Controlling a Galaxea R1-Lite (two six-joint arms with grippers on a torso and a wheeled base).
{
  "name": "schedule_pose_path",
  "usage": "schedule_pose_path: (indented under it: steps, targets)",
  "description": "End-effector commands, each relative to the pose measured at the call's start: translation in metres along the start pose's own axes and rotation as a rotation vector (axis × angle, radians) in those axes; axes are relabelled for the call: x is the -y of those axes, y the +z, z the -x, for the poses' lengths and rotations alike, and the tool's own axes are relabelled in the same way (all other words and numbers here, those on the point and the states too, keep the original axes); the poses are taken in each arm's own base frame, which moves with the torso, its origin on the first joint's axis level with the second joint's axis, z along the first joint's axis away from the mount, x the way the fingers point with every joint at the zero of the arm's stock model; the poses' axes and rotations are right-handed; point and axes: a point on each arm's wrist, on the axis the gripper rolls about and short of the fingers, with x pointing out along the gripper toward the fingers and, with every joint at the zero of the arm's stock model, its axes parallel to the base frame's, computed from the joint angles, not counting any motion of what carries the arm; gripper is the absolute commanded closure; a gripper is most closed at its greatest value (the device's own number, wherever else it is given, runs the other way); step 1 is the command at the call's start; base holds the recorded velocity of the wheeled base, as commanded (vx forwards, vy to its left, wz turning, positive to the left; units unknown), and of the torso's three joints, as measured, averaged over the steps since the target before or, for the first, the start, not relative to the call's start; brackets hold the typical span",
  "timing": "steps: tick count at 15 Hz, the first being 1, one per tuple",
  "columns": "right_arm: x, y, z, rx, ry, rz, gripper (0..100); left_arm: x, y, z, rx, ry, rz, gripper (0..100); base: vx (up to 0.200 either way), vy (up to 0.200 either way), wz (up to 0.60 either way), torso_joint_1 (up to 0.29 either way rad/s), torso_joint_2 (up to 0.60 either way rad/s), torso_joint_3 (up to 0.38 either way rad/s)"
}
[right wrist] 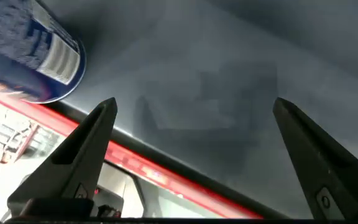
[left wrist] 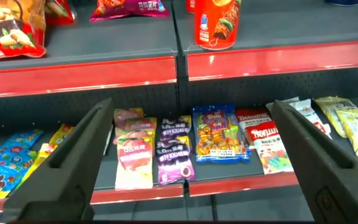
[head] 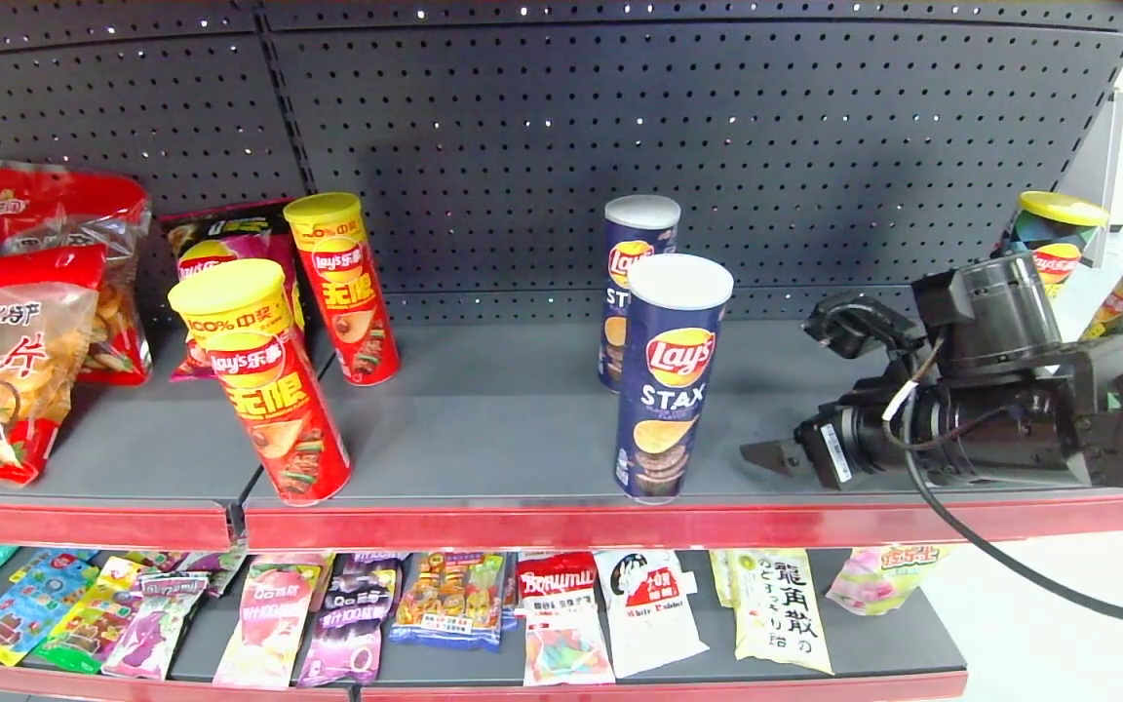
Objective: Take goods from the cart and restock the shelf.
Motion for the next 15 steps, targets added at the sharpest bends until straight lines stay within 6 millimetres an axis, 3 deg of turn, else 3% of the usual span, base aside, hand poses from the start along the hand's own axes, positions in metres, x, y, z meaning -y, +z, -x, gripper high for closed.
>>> schedule_pose_path:
  steps: [1, 5, 15]
  targets:
    - [-0.002, -0.003, -0.011, -0.03, 0.007, 0.004, 0, 0.0, 0.0, 0.0, -0.004, -0.002, 0.001, 0, 0.0, 0.0, 0.0, 0.0, 0.0, 0.0]
    - [-0.019, -0.002, -0.018, -0.043, 0.05, 0.038, 0, 0.0, 0.0, 0.0, -0.004, 0.0, 0.001, 0, 0.0, 0.0, 0.0, 0.0, 0.0, 0.0]
    - [-0.023, 0.006, -0.034, -0.045, 0.055, 0.046, 0, 0.0, 0.0, 0.0, -0.004, 0.003, 0.002, 0, 0.0, 0.0, 0.0, 0.0, 0.0, 0.0]
